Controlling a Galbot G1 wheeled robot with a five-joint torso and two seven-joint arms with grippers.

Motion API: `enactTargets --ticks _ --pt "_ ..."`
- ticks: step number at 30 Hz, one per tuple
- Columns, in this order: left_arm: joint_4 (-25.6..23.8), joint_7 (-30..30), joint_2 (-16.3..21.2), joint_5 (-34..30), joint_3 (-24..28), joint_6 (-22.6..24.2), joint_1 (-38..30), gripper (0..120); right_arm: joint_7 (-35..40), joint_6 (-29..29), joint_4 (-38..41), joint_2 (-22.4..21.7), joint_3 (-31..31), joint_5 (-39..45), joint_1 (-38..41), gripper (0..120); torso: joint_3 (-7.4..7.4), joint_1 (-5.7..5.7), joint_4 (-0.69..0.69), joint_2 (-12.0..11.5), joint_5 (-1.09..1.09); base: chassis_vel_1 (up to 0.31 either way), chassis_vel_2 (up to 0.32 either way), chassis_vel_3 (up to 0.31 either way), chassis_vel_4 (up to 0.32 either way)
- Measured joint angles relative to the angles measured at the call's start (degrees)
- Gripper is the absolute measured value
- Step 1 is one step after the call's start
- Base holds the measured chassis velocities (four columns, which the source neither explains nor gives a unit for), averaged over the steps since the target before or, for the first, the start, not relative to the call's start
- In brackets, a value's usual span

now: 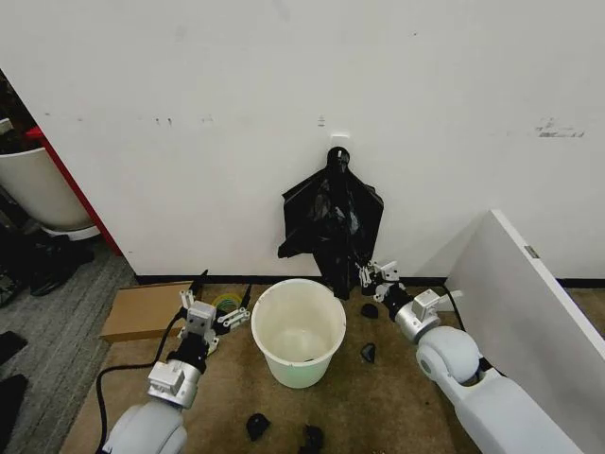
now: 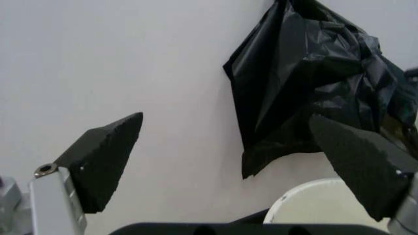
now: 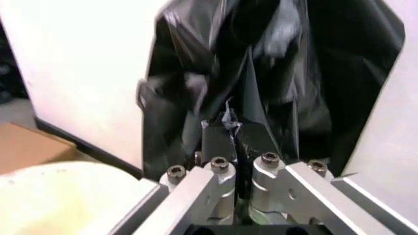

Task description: Place the garbage bag over the trash bin.

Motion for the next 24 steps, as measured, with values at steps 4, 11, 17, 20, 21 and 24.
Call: enactTargets --ticks 4,11,17,20,21,24 --pt "0.3 0.0 -0.2 -0.4 -0.2 0.1 -0.3 100 0.6 1.4 -2.5 0.7 0.0 -3.5 0.0 5 0.0 0.0 0.01 0.0 0.01 0.0 0.0 0.0 0.0" --pt "0.6 0.0 -1.0 -0.7 -0.8 0.1 -0.1 100 1.9 3.0 -2.1 0.8 2.1 -5.2 -0.5 32 0.0 0.0 0.0 0.0 0.0 0.0 0.0 0.0 0.0" --pt "0.9 -0.1 -1.5 -0.6 -0.4 0.1 -0.1 100 1.0 3.0 -4.0 0.5 1.6 -5.2 0.9 50 0.0 0.0 0.01 0.0 0.0 0.0 0.0 0.0 0.0" --pt "0.8 -0.1 -1.5 -0.5 -0.4 0.2 -0.1 100 0.1 2.9 -6.3 0.9 0.6 -5.1 2.3 57 0.0 0.0 0.01 0.0 0.01 0.0 0.0 0.0 0.0" --pt "0.7 -0.2 -1.4 -0.5 -0.5 0.2 0.0 100 -0.4 2.9 -7.0 1.0 0.4 -4.8 2.7 51 0.0 0.0 0.01 0.0 0.01 0.0 0.0 0.0 0.0" --pt "0.6 -0.2 -1.3 -0.5 -0.8 0.2 0.2 100 -0.8 2.8 -7.6 1.1 0.2 -4.6 3.0 43 0.0 0.0 0.01 0.0 0.01 0.0 0.0 0.0 0.0"
